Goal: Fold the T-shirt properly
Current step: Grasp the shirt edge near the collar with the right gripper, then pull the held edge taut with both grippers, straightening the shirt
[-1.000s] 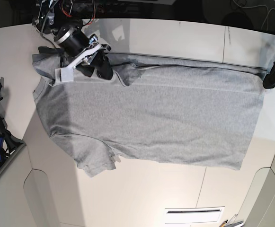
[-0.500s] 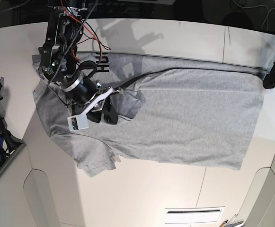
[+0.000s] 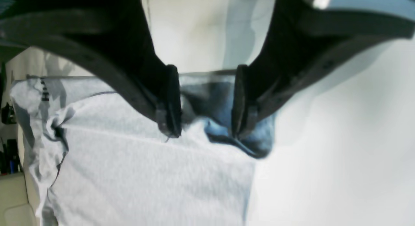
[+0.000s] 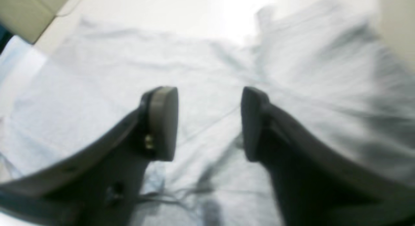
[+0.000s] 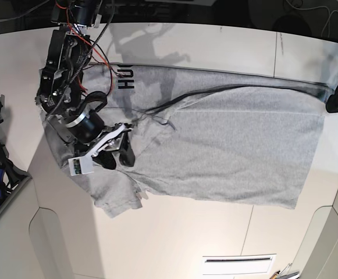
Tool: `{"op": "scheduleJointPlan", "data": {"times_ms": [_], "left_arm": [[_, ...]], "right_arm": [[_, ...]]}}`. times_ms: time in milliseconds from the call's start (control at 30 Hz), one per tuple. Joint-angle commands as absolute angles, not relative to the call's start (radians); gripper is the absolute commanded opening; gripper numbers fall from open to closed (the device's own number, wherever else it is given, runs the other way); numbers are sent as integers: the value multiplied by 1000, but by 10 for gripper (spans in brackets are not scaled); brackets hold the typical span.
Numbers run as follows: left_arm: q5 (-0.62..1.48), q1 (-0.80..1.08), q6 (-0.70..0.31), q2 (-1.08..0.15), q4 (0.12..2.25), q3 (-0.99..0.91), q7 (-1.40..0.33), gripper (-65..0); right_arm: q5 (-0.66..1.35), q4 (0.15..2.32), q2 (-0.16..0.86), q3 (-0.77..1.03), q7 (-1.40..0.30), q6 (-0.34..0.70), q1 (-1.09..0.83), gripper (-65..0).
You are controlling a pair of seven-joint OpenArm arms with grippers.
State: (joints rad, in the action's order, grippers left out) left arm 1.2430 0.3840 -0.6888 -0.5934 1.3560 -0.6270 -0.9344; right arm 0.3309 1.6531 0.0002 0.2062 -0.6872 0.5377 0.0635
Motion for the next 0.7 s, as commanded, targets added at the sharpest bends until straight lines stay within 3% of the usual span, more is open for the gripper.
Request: {"op": "scheduleJointPlan", "data": {"times_ms": [0,100,167,367,433,567,667], "left_arm": [[1267,375,-698,-621,1385,-651,-917,-362],[1267,352,-698,-621,1427,-670,-913,-362],[1267,345,-698,-621,1463,-670,-913,-362],[1169,344,-698,-621,1512,-665,-915,-367],[1120,344,-698,-620,1512,-654,-920,-419],[1068,344,-698,-618,1512,-591,-908,-650],[996,344,-698,-618,1512,-524,-878,-650]], "right_arm": [[348,1696,6,223,-695,546,75,-420],[360,1766,6,275,-773,545,64,-556],[391,1804,6,311,-790,545,40,-607],[433,1841,6,382,-813,545,-59,-642],[432,1840,14,394,-821,545,-83,-650],[402,1840,57,400,-823,545,-125,-650],[337,1840,86,400,-819,514,-143,-650]]}}
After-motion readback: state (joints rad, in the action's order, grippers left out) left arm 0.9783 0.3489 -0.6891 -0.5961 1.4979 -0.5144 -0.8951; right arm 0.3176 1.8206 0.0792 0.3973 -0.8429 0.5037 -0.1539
